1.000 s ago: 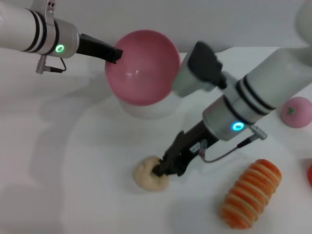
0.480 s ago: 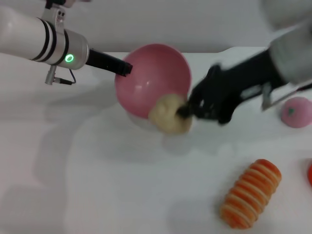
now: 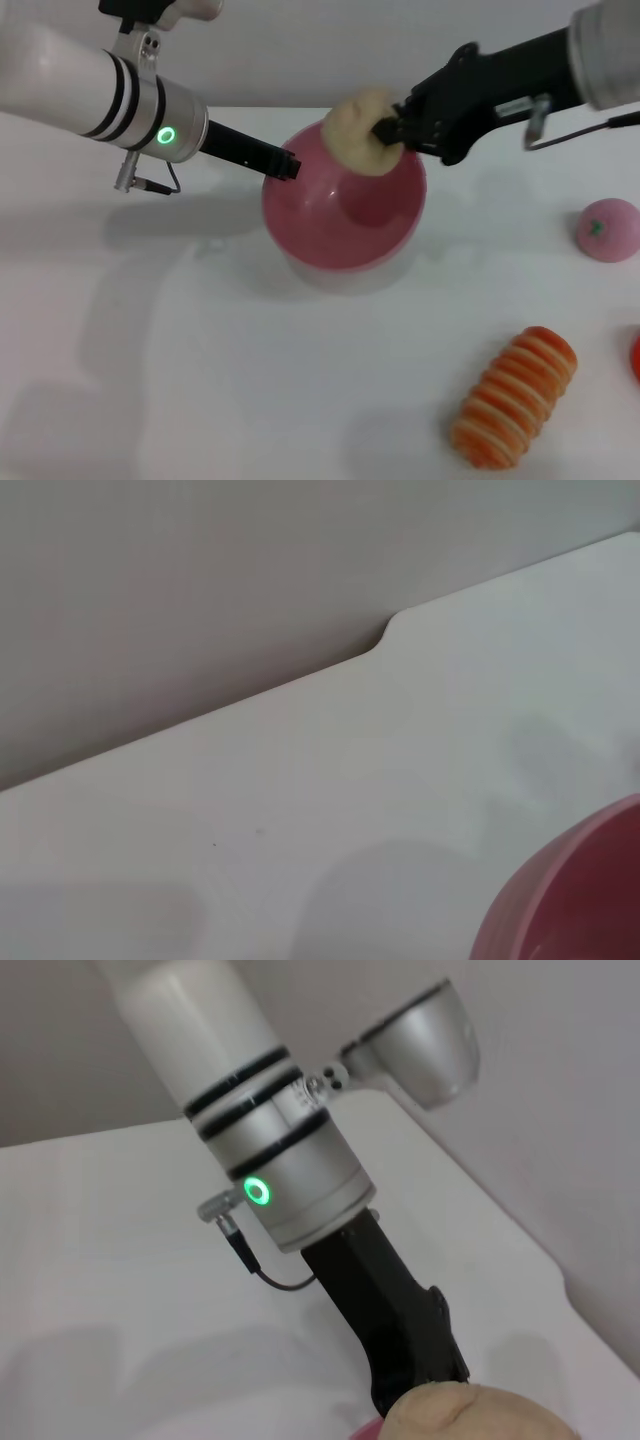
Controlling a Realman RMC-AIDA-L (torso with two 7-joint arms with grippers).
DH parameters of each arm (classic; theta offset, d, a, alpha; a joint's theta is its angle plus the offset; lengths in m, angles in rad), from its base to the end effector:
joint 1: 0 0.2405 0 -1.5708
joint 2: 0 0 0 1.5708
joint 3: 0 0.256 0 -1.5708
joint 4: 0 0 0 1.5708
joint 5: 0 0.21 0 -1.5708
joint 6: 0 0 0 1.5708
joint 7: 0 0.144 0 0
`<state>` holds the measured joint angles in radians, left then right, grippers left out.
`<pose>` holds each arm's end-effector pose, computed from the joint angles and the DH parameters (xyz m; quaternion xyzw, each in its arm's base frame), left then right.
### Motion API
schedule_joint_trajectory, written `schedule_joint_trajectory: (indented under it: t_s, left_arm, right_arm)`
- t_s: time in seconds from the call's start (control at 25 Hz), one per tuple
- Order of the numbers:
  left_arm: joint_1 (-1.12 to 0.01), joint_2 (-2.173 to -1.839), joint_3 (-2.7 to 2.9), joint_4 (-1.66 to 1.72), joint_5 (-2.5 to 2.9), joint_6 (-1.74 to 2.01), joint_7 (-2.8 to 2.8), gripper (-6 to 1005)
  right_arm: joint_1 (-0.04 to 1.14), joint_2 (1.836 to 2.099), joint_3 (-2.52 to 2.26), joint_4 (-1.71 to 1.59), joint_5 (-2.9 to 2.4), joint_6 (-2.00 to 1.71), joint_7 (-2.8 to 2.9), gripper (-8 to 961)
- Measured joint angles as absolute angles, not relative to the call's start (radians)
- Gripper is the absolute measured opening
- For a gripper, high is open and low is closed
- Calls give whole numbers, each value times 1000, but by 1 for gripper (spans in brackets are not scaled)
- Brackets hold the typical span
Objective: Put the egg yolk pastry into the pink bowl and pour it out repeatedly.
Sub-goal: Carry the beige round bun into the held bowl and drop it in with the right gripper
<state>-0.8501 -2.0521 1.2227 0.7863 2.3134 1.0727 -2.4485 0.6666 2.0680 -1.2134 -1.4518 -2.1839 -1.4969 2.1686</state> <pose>-0.1673 0.4336 -0.0335 -0.8986 -0.3871 -0.0105 0.2061 0.0912 0.3735 0.0344 -0.9805 0.1078 0.0506 0.1564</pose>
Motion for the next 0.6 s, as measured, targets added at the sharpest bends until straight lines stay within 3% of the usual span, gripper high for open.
schedule_joint_trajectory:
  t_s: [0.4, 0.6]
  left_arm:
    - [-855, -2051, 1244, 791, 2314, 1065, -2469, 149]
    - [-855, -2042, 1244, 786, 2313, 1062, -2470, 151]
  right_arm:
    - [703, 2071, -1238, -1303, -2192, -1404, 2092, 197]
    - [664, 2072, -1216, -1384, -2159, -1379, 2073, 423]
